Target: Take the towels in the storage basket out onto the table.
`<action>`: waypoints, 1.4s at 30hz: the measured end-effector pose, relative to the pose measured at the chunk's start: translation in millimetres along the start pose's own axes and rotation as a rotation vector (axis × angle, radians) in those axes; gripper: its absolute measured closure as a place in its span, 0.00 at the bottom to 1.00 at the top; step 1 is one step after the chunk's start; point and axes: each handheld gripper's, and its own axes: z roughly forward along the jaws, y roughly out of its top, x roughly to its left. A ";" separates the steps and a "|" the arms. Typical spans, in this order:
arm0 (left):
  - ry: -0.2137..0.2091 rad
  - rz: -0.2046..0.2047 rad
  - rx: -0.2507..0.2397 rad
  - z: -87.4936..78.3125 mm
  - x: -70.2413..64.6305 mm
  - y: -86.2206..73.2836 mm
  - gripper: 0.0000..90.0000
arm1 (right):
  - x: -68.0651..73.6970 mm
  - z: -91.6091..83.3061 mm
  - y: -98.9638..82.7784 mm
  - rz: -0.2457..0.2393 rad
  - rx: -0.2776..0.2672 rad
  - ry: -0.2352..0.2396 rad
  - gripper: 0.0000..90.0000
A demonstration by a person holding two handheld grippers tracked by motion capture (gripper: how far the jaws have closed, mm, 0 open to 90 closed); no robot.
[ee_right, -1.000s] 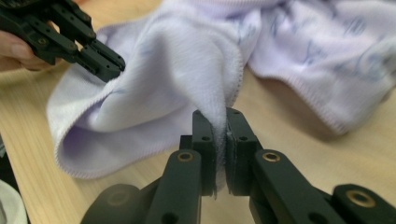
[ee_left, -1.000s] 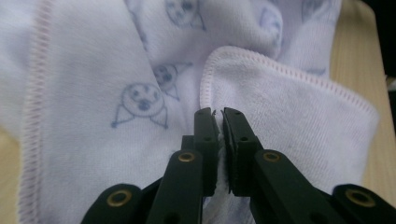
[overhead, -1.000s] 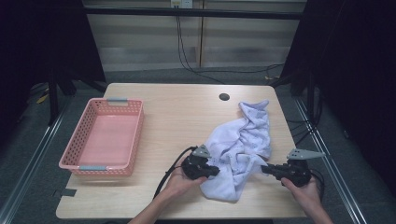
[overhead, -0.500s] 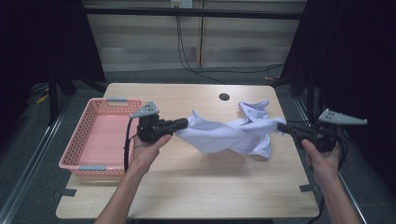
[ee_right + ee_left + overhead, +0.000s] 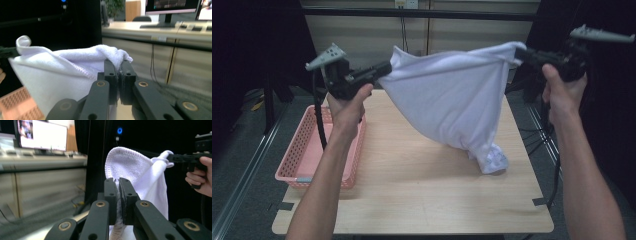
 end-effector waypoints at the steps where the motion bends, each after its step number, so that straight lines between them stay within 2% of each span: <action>1: -0.001 0.025 -0.005 -2.5 -4.3 8.8 0.95 | 0.8 0.4 10.8 -0.011 -0.018 -0.005 0.96; 2: 0.001 0.051 -0.017 -5.9 -9.5 15.4 0.95 | 2.3 -0.1 20.2 -0.018 -0.034 -0.011 0.96; 4: -0.019 0.060 -0.033 -15.7 -18.5 18.6 0.95 | 9.0 -5.2 29.4 -0.027 -0.059 0.001 0.96; 6: -0.019 0.070 -0.007 -25.1 -25.1 5.8 0.95 | 17.3 -12.8 20.8 -0.047 -0.053 0.016 0.97; 7: -0.019 0.070 -0.007 -25.1 -25.1 5.8 0.95 | 21.1 -16.6 10.4 -0.057 -0.037 0.025 0.97; 8: -0.021 0.083 0.025 -30.0 -26.6 -5.9 0.95 | 21.1 -16.6 10.4 -0.057 -0.037 0.025 0.97; 9: -0.034 0.073 0.057 -35.4 -28.0 -25.0 0.95 | 24.8 -21.3 -3.0 -0.061 -0.013 0.035 0.97; 10: -0.057 0.042 0.103 -43.6 -31.6 -57.8 0.95 | 32.0 -31.3 -37.0 -0.059 0.032 0.064 0.97; 11: -0.064 0.030 0.127 -49.0 -34.5 -77.7 0.95 | 36.3 -36.7 -55.7 -0.044 0.057 0.079 0.97; 12: -0.089 0.011 0.155 -55.0 -37.1 -96.7 0.95 | 41.1 -42.2 -75.3 -0.036 0.088 0.095 0.97; 13: -0.093 -0.004 0.185 -63.9 -41.7 -122.5 0.95 | 46.7 -48.0 -94.5 -0.036 0.122 0.108 0.97; 14: -0.093 -0.004 0.185 -63.9 -41.7 -122.5 0.94 | 46.7 -48.0 -94.5 -0.036 0.122 0.108 0.97; 15: -0.093 -0.019 0.194 -68.5 -43.3 -134.7 0.94 | 54.6 -56.8 -122.8 -0.027 0.165 0.131 0.97; 16: -0.105 -0.044 0.197 -74.4 -45.1 -149.9 0.94 | 58.5 -60.9 -136.6 -0.020 0.192 0.141 0.97; 17: -0.111 -0.076 0.233 -82.9 -49.5 -174.6 0.94 | 66.6 -71.1 -167.4 -0.011 0.243 0.150 0.97; 18: -0.114 -0.086 0.254 -86.1 -53.2 -187.2 0.94 | 69.9 -76.4 -184.6 0.004 0.271 0.160 0.97; 19: -0.129 -0.102 0.279 -88.8 -57.1 -198.7 0.94 | 73.2 -81.8 -201.4 0.013 0.309 0.166 0.97; 20: -0.129 -0.102 0.279 -88.8 -57.1 -198.7 0.94 | 76.7 -86.9 -217.9 0.023 0.343 0.175 0.97; 21: -0.150 -0.119 0.324 -94.8 -66.2 -220.1 0.94 | 80.4 -91.1 -233.7 0.027 0.375 0.182 0.97; 23: -0.195 -0.134 0.391 -101.3 -76.3 -236.7 0.94 | 88.2 -100.1 -259.8 0.039 0.448 0.184 0.97; 24: -0.195 -0.134 0.391 -101.3 -76.3 -236.7 0.93 | 88.2 -100.1 -259.8 0.039 0.448 0.184 0.97; 25: -0.208 -0.121 0.431 -106.7 -83.0 -243.7 0.92 | 97.0 -113.4 -280.8 0.051 0.480 0.199 0.96; 26: -0.225 -0.120 0.448 -110.4 -86.1 -247.0 0.92 | 100.1 -117.5 -286.2 0.047 0.489 0.203 0.93; 27: -0.234 -0.136 0.475 -120.6 -91.0 -252.4 0.91 | 104.1 -122.7 -292.0 0.052 0.499 0.216 0.87; 28: -0.248 -0.134 0.465 -124.6 -91.2 -252.2 0.89 | 108.0 -127.8 -295.8 0.047 0.513 0.225 0.80; 30: -0.237 -0.175 0.436 -126.6 -86.1 -246.7 0.85 | 112.0 -135.0 -298.7 0.047 0.506 0.204 0.67; 31: -0.249 -0.186 0.421 -125.4 -83.0 -243.2 0.79 | 110.4 -136.2 -297.7 0.042 0.500 0.198 0.63; 32: -0.249 -0.186 0.421 -125.4 -83.0 -243.2 0.78 | 107.6 -136.2 -295.8 0.044 0.478 0.188 0.60; 33: -0.207 -0.118 0.447 -117.9 -79.8 -237.7 0.80 | 103.9 -134.8 -293.9 0.059 0.459 0.174 0.60; 34: -0.194 -0.111 0.456 -111.2 -75.4 -237.3 0.81 | 100.4 -131.1 -292.4 0.055 0.459 0.172 0.61; 35: -0.185 -0.114 0.474 -102.6 -69.5 -237.8 0.80 | 97.5 -125.1 -291.9 0.031 0.466 0.162 0.61; 36: -0.165 -0.083 0.505 -89.3 -63.9 -238.5 0.80 | 94.2 -117.3 -292.5 0.021 0.475 0.155 0.61; 37: -0.167 -0.071 0.524 -80.8 -59.7 -239.0 0.80 | 88.9 -105.0 -293.8 0.017 0.492 0.156 0.61; 38: -0.171 -0.079 0.551 -69.2 -53.0 -239.5 0.79 | 86.9 -97.2 -294.4 0.005 0.504 0.149 0.61; 39: -0.151 -0.069 0.559 -58.7 -47.9 -239.8 0.78 | 83.8 -86.1 -295.2 -0.016 0.518 0.147 0.61; 40: -0.146 -0.059 0.565 -48.7 -43.0 -240.4 0.78 | 80.5 -74.9 -295.6 -0.014 0.526 0.151 0.60; 41: -0.144 -0.069 0.572 -39.0 -38.1 -241.6 0.78 | 77.3 -63.1 -295.7 -0.016 0.538 0.162 0.60; 42: -0.118 -0.061 0.572 -31.0 -34.2 -243.6 0.76 | 74.9 -51.6 -295.5 -0.028 0.551 0.164 0.60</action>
